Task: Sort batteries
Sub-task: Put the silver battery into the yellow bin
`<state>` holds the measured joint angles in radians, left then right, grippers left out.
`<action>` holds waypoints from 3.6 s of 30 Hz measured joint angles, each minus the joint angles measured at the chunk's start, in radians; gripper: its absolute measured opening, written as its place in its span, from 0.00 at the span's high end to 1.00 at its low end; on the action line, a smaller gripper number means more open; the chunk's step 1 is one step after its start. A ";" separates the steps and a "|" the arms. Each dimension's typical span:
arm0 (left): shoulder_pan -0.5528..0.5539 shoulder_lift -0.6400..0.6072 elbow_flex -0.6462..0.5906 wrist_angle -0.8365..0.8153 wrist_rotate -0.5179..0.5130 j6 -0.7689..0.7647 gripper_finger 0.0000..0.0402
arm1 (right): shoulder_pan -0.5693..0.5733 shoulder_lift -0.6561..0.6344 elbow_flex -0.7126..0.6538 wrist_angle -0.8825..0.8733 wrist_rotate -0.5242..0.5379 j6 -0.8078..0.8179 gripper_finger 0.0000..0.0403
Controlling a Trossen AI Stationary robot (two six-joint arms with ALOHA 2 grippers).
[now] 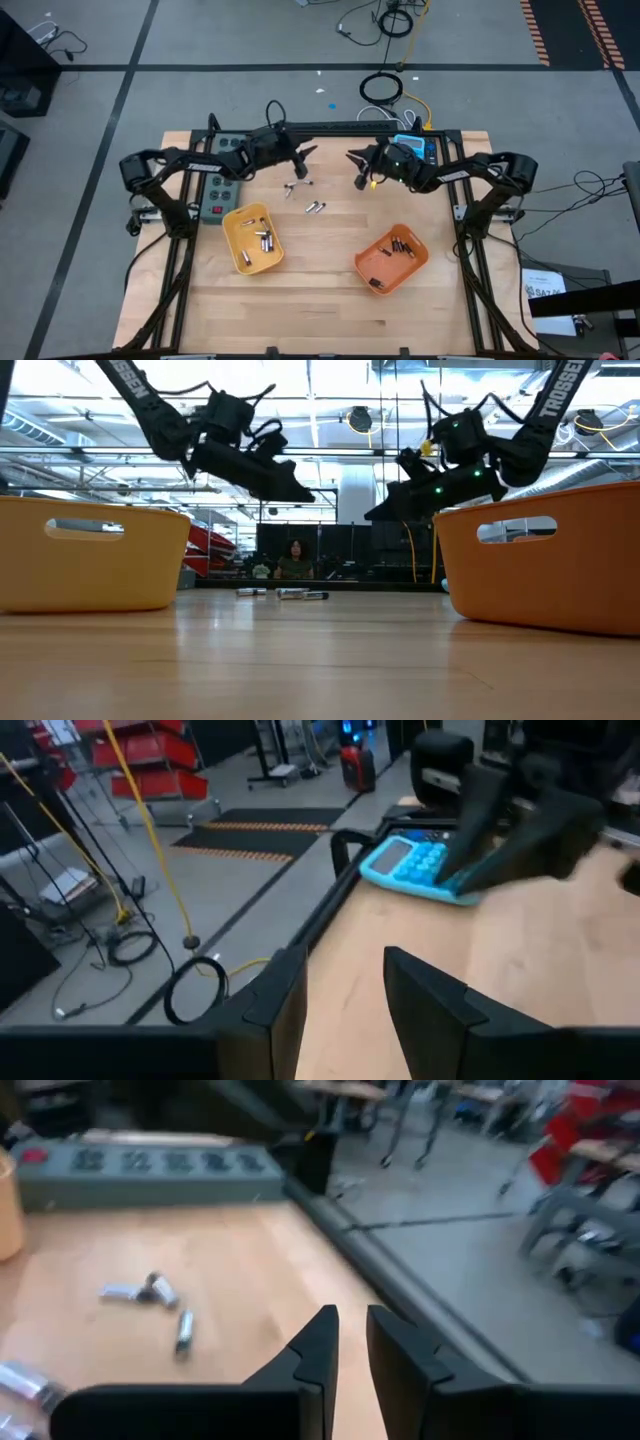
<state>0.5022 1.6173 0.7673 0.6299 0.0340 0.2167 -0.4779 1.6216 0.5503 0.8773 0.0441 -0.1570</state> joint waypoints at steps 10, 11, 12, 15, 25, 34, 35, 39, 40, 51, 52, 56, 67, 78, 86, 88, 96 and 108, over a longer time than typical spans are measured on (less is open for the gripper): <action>-0.035 0.032 0.054 -0.289 0.016 -0.028 0.64 | 0.044 0.019 0.016 -0.056 -0.073 0.073 0.88; -0.046 0.024 0.062 -0.343 0.016 -0.027 0.64 | 0.058 0.019 0.016 -0.049 -0.072 0.058 0.88; -0.055 0.019 0.079 -0.408 0.017 -0.027 0.64 | 0.069 0.018 0.016 -0.033 -0.068 0.059 0.88; -0.079 0.013 0.159 -0.622 0.017 -0.027 0.64 | 0.103 -0.007 0.017 -0.004 -0.063 0.146 0.88; -0.172 0.013 0.235 -0.768 -0.094 -0.026 0.64 | 0.262 -0.040 0.016 -0.143 0.034 0.057 0.88; -0.158 0.016 0.235 -0.809 -0.093 -0.022 0.51 | 0.265 -0.039 -0.047 -0.010 0.029 0.024 0.82; -0.152 0.020 0.237 -0.809 -0.088 -0.016 0.49 | 0.265 -0.039 -0.053 -0.013 0.029 0.024 0.81; -0.115 0.073 0.320 -0.925 -0.052 0.018 0.48 | 0.260 -0.039 -0.067 -0.008 0.034 0.005 0.81; -0.104 0.097 0.355 -0.957 -0.032 0.024 0.48 | 0.256 -0.039 -0.071 0.002 0.033 -0.001 0.81; -0.068 0.342 0.590 -1.251 0.040 0.099 0.54 | 0.193 -0.039 -0.125 0.071 0.030 0.088 0.81; -0.073 0.348 0.590 -1.247 0.033 0.105 0.55 | 0.198 -0.039 -0.125 0.076 0.030 0.091 0.81; -0.085 0.367 0.590 -1.237 0.017 0.124 0.55 | 0.206 -0.039 -0.125 0.095 0.029 0.043 0.81; -0.080 0.373 0.590 -1.229 -0.010 0.158 0.56 | 0.203 -0.039 -0.149 0.055 -0.020 0.002 0.81; -0.078 0.373 0.590 -1.241 0.015 0.160 0.75 | 0.200 -0.039 -0.209 0.145 -0.019 0.010 0.81; -0.096 0.373 0.590 -1.253 0.015 0.149 0.64 | 0.200 -0.039 -0.209 0.144 -0.019 0.007 0.81; -0.103 0.373 0.591 -1.245 0.013 0.135 0.59 | 0.200 -0.039 -0.209 0.144 -0.019 0.007 0.81; -0.104 0.373 0.631 -1.278 0.014 0.159 0.56 | 0.195 -0.039 -0.209 0.150 -0.020 0.003 0.81; -0.090 0.462 0.640 -1.294 0.021 0.166 0.59 | 0.195 -0.039 -0.208 0.144 -0.024 0.003 0.81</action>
<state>0.4119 2.0792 1.4076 -0.6639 0.0551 0.3831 -0.2825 1.5822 0.3420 1.0211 0.0202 -0.1535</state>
